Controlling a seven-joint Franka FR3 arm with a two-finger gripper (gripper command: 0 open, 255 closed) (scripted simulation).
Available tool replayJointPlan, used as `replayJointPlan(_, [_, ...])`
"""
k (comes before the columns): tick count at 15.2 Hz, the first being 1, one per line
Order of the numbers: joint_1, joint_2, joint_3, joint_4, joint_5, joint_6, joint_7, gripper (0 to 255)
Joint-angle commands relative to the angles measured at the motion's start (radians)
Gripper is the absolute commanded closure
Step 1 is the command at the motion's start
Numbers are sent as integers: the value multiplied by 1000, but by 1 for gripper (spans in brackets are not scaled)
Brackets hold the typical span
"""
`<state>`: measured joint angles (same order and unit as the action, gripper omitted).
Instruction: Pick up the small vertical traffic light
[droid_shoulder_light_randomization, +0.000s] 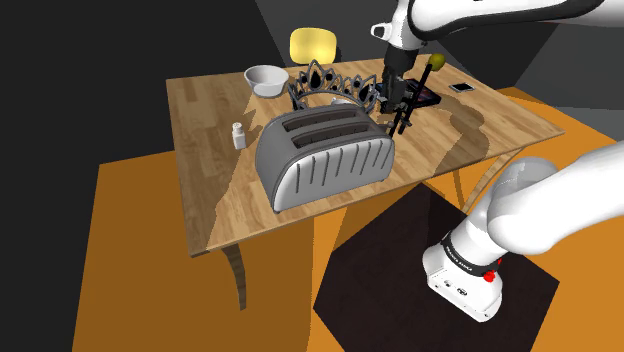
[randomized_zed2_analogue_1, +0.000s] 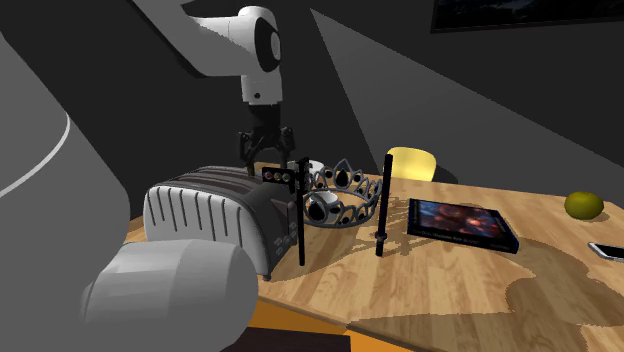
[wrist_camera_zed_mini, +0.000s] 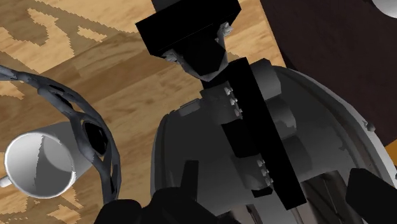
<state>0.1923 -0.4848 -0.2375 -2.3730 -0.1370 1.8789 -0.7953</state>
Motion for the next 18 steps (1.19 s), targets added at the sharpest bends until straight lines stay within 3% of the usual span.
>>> replayJointPlan(1, [1,5,-1,-15,0,20,1,0])
replayJointPlan(2, [1,5,-1,-15,0,20,1,0])
replayJointPlan(3, [1,7,-1,-14,0,21,2,255])
replayJointPlan(12, [1,5,-1,-15,0,20,1,255])
replayJointPlan(18, [3,-5,7,58,5,-63,-1,255])
